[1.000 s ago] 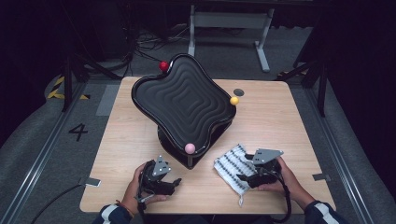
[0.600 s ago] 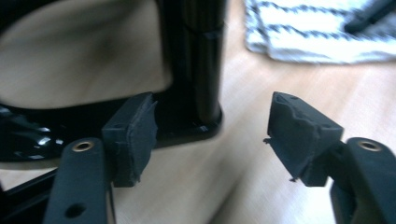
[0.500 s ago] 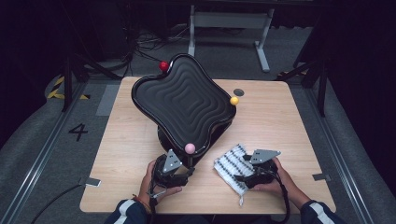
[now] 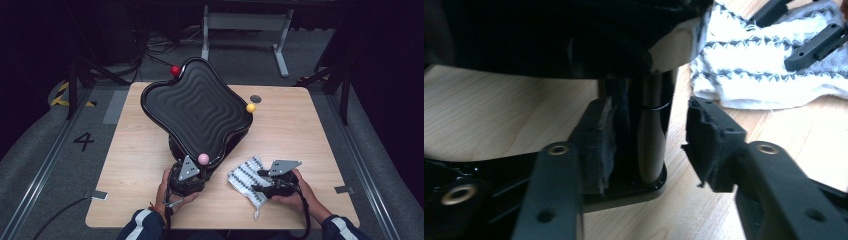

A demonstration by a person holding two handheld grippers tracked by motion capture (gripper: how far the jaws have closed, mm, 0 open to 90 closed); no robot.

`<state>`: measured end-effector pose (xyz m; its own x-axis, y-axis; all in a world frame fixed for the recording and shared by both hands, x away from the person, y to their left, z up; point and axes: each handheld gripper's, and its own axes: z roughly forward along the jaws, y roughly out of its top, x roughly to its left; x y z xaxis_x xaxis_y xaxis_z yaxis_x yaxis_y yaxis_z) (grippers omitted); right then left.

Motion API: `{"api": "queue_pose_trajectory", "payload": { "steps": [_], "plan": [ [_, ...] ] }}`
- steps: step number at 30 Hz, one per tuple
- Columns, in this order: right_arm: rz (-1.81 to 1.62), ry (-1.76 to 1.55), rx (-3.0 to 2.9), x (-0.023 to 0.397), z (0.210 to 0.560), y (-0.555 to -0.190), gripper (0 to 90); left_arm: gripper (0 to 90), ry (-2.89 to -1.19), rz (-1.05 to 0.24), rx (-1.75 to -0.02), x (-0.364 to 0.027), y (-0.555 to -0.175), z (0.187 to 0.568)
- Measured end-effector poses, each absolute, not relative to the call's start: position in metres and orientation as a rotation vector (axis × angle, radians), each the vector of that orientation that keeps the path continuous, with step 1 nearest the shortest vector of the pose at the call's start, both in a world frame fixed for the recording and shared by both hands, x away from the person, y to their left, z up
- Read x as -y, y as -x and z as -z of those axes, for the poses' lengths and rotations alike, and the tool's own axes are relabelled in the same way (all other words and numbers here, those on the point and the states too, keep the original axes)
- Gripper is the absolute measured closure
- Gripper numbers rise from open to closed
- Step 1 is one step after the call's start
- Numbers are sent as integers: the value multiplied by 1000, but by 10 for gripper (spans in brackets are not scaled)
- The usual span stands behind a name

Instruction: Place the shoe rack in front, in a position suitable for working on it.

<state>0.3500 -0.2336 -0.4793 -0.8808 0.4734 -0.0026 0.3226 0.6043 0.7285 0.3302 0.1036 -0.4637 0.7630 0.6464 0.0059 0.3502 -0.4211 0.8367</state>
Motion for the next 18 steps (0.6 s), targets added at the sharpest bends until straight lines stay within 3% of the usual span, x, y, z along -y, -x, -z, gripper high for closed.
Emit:
{"api": "queue_pose_trajectory", "payload": {
  "steps": [4,8,9,18],
  "plan": [
    [-1141,-664,-2628,235,478,-350,596,643,-2046,-403,-735,-101,-333,465],
    [-1146,-667,-2616,235,479,-350,664,681,-2047,-407,-727,-98,-334,466],
    [-1147,-667,-2611,235,479,-349,694,732,-2044,-409,-727,-99,-334,466],
    [-1145,-675,-2587,236,479,-348,764,742,-2037,-358,-704,-106,-335,466]
  ]
}}
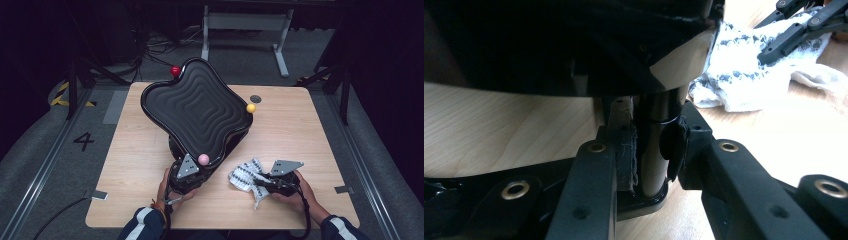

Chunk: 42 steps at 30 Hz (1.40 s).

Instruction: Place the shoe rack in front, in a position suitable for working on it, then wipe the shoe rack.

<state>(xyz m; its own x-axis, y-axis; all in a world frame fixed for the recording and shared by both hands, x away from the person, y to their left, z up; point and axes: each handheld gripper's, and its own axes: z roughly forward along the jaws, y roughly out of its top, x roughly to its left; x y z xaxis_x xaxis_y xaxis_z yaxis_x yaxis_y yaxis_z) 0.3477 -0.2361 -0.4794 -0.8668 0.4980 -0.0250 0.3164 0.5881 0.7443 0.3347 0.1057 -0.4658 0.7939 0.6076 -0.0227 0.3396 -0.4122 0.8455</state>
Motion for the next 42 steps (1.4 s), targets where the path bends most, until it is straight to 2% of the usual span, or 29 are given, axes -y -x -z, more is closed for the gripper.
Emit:
{"api": "queue_pose_trajectory", "payload": {
  "steps": [16,27,42],
  "plan": [
    [-1177,-619,-2487,227,468,-340,802,739,-2096,-331,-650,-127,-317,461],
    [-1245,-515,-2433,182,455,-347,802,738,-2102,-338,-643,-127,-316,461],
    [-1255,-418,-2429,124,470,-352,801,738,-2097,-323,-666,-127,-313,462]
  ]
}}
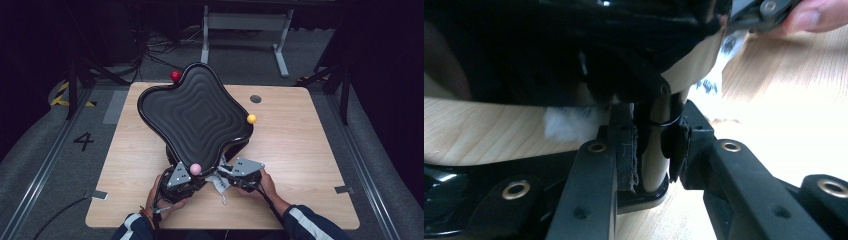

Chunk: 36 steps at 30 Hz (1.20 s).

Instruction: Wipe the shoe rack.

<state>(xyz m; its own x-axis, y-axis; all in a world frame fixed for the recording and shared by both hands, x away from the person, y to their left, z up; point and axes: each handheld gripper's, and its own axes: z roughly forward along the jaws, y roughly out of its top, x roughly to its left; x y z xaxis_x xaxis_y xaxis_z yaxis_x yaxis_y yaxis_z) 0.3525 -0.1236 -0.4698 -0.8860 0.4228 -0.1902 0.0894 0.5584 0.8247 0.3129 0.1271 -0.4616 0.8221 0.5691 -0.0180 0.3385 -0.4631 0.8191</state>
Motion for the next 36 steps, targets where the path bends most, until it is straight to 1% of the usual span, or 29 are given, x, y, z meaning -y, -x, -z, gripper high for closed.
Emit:
{"api": "queue_pose_trajectory", "payload": {
  "steps": [7,18,36],
  "plan": [
    [-1237,-348,-2432,102,474,-350,799,738,-2097,-330,-668,-127,-312,462],
    [-1137,-365,-2363,95,482,-355,798,741,-2094,-314,-659,-127,-314,462],
    [-1024,-523,-2265,132,482,-392,799,740,-2102,-319,-658,-128,-313,462]
  ]
}}
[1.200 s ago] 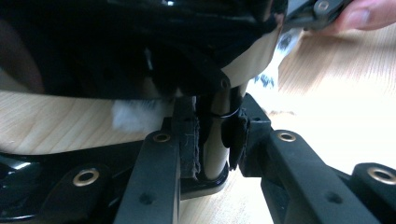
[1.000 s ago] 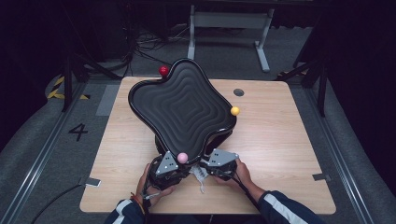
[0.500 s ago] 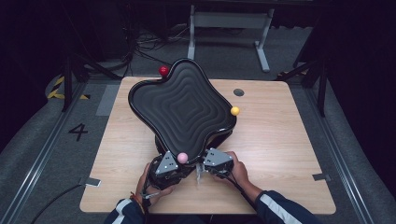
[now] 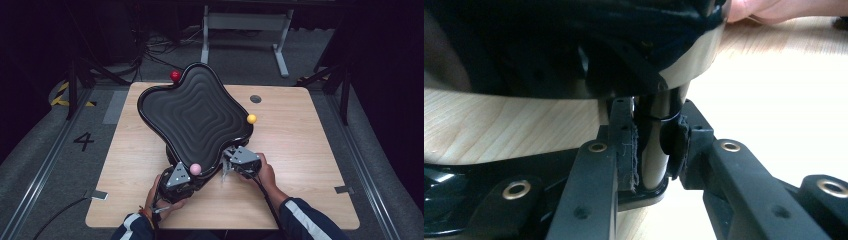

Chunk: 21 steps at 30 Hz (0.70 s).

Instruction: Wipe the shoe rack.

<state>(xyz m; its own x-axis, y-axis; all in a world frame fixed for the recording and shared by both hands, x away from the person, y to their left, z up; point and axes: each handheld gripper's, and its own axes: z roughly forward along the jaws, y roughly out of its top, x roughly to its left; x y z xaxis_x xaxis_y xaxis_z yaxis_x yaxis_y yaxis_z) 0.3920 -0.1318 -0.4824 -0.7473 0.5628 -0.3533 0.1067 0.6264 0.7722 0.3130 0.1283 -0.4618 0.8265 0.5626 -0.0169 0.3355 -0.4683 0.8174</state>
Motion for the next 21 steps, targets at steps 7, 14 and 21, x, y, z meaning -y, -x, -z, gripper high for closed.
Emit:
{"api": "queue_pose_trajectory", "payload": {
  "steps": [7,14,21],
  "plan": [
    [-993,-624,-2234,152,482,-408,798,740,-2103,-318,-654,-129,-313,462],
    [-965,-672,-2236,164,480,-419,798,740,-2105,-313,-654,-129,-313,462],
    [-944,-714,-2231,176,482,-427,798,739,-2102,-312,-652,-129,-313,462]
  ]
}}
